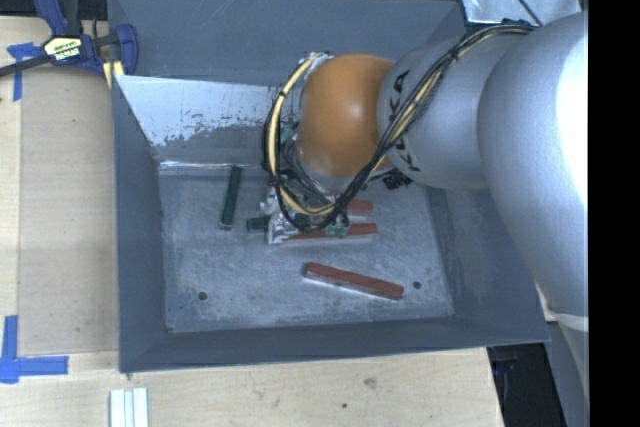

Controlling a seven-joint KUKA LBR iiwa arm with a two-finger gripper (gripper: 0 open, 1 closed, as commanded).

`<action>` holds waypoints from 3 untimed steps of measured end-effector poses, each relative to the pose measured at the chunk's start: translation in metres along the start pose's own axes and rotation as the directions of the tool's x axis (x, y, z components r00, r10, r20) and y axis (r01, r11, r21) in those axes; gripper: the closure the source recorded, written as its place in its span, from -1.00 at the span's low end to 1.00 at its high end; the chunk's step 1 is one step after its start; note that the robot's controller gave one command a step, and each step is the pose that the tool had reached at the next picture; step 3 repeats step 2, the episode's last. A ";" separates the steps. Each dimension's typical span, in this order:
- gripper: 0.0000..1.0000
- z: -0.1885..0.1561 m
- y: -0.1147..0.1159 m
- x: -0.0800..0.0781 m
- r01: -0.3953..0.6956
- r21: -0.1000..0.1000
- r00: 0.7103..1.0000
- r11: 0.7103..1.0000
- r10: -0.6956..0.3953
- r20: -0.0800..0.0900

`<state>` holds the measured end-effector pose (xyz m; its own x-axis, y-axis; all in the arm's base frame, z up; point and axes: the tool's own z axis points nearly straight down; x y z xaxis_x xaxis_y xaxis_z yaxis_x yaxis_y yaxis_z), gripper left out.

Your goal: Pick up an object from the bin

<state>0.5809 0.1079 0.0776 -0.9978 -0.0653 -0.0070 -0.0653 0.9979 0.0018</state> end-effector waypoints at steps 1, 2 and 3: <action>1.00 0.000 0.000 0.000 -0.001 0.000 1.000 1.000 0.001 0.000; 1.00 -0.137 0.008 0.041 0.017 0.001 1.000 1.000 -0.017 -0.005; 1.00 -0.137 0.008 0.041 0.017 0.001 1.000 1.000 -0.017 -0.005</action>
Offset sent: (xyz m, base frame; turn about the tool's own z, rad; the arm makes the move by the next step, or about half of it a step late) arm -0.0435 0.0057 0.1360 -0.0185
